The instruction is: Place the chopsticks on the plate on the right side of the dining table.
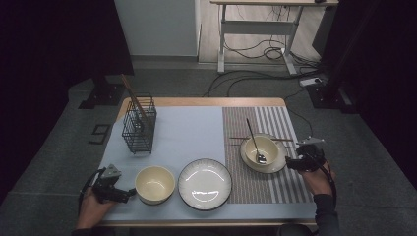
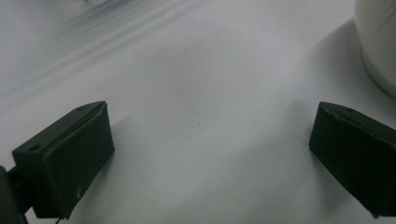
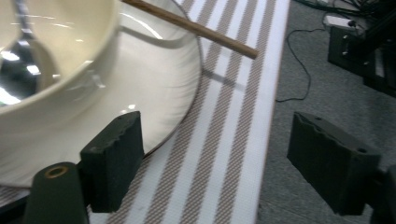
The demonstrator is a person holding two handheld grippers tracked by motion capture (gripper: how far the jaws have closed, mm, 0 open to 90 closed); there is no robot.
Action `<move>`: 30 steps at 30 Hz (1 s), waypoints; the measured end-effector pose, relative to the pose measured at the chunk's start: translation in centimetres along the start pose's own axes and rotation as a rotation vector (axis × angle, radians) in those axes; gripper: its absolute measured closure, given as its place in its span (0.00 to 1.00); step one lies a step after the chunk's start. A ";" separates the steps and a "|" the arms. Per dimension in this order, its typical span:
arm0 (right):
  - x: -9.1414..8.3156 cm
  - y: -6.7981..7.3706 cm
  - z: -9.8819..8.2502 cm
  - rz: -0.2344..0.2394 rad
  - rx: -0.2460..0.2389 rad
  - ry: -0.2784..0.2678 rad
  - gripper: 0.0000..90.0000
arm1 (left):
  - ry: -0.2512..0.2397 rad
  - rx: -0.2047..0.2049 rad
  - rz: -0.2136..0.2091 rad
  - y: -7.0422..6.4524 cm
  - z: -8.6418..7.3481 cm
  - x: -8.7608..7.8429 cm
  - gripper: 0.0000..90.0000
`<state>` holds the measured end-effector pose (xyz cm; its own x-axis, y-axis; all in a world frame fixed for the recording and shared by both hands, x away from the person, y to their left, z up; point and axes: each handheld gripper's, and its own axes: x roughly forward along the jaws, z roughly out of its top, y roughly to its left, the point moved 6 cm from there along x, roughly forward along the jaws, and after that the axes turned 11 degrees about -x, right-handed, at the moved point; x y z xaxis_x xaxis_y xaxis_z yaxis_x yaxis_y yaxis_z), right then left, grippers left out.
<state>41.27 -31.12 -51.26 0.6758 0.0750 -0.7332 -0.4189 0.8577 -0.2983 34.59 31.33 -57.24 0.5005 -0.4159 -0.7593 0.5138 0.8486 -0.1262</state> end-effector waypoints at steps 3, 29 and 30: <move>-0.6 0.7 0.0 0.006 -0.006 -0.013 0.17 | 0.000 0.000 0.000 0.0 0.0 0.0 0.00; -5.2 9.5 1.8 0.222 -0.129 -0.141 0.04 | -0.001 0.000 0.000 0.0 0.0 0.0 0.00; -5.2 10.0 2.1 0.233 -0.137 -0.148 0.04 | -0.001 0.000 0.001 0.0 0.0 0.0 0.00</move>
<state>34.87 -21.89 -49.09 0.6287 0.3441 -0.6974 -0.6444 0.7325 -0.2194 34.58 31.33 -57.24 0.5014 -0.4158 -0.7588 0.5138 0.8487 -0.1255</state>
